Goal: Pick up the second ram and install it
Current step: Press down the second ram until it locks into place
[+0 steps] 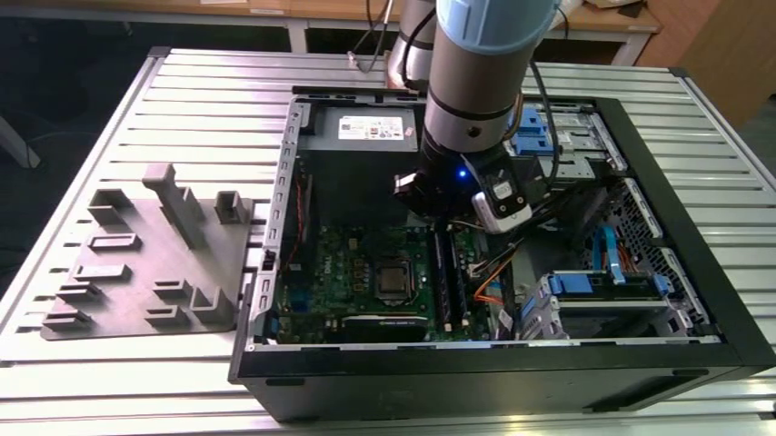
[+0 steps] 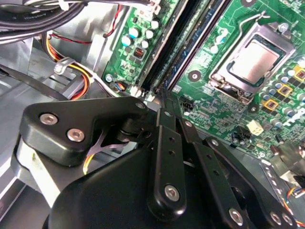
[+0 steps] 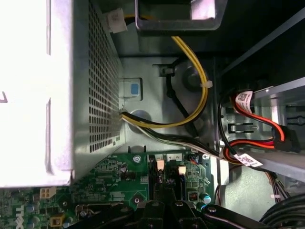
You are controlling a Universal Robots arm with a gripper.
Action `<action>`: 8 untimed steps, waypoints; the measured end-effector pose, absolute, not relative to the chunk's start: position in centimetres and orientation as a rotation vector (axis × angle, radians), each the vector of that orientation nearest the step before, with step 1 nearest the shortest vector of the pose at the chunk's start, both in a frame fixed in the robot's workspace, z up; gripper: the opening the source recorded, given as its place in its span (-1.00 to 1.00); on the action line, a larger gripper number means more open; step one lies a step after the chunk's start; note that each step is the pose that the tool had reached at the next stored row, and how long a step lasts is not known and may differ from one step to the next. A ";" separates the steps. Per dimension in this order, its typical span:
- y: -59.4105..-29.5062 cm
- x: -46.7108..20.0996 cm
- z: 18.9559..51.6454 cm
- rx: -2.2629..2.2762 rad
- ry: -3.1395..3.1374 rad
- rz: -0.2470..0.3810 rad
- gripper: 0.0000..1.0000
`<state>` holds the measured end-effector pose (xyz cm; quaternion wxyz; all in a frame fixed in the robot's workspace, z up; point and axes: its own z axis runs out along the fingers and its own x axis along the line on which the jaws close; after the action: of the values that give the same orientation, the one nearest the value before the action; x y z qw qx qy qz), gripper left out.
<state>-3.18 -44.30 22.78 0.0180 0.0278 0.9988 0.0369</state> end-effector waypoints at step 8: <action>-44.3 -3.2 22.3 0.087 3.102 0.115 -0.86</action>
<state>-3.18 -44.27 22.29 0.0181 0.0279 0.9988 0.0370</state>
